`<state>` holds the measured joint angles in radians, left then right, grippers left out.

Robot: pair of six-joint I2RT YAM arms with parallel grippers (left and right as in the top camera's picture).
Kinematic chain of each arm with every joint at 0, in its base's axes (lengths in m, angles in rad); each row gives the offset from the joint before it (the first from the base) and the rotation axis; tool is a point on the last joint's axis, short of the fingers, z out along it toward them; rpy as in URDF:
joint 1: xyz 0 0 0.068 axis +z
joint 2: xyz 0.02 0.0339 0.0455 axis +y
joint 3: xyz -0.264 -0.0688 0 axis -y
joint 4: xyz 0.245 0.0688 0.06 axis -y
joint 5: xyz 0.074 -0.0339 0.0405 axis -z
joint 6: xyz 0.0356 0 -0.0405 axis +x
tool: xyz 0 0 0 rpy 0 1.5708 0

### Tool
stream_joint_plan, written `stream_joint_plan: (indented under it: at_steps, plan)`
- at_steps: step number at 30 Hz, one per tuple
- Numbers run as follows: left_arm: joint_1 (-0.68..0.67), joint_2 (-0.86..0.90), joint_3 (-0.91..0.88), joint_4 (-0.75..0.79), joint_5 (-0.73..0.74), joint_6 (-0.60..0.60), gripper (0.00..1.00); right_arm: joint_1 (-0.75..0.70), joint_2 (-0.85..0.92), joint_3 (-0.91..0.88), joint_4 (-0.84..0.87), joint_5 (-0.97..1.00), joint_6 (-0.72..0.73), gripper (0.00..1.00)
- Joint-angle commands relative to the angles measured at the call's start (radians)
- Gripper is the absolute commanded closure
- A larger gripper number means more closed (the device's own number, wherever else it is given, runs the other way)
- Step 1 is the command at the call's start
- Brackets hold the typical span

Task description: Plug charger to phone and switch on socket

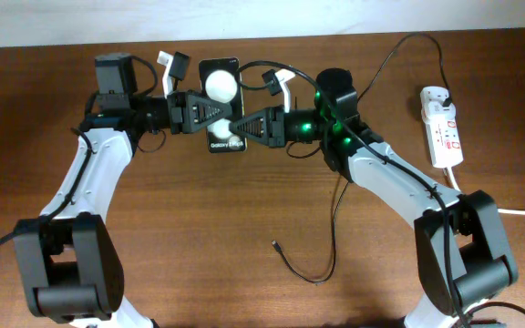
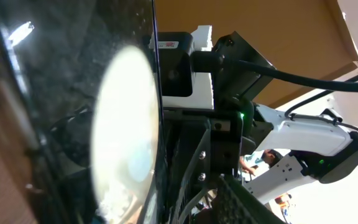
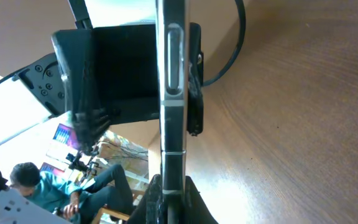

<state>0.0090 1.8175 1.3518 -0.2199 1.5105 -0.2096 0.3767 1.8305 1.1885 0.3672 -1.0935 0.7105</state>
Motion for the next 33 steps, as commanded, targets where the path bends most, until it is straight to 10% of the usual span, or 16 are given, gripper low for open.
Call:
stream_joint_plan:
  at_steps: [1,5,10,15,23,33]
  plan:
    - [0.012,-0.031,0.005,0.019,0.063,0.012,0.72,-0.029,-0.008,0.003,-0.038,0.051,0.023,0.96]
    - [0.012,-0.031,0.005,0.022,0.063,0.012,1.0,-0.029,-0.008,0.003,-0.038,0.03,0.024,0.96]
    - [0.012,-0.03,0.005,0.021,0.02,0.013,1.0,-0.032,-0.008,0.003,-0.038,-0.003,0.023,0.88]
    - [0.009,-0.03,0.005,-0.17,-0.489,0.051,1.0,-0.101,-0.008,0.003,-0.105,-0.109,-0.098,0.72]
    - [-0.159,-0.03,0.005,-0.52,-1.217,0.049,1.0,-0.18,-0.008,0.003,-0.901,0.372,-0.594,0.79]
    - [-0.35,0.04,0.005,-0.642,-1.493,-0.067,1.0,-0.18,-0.008,-0.001,-1.161,0.62,-0.61,0.79]
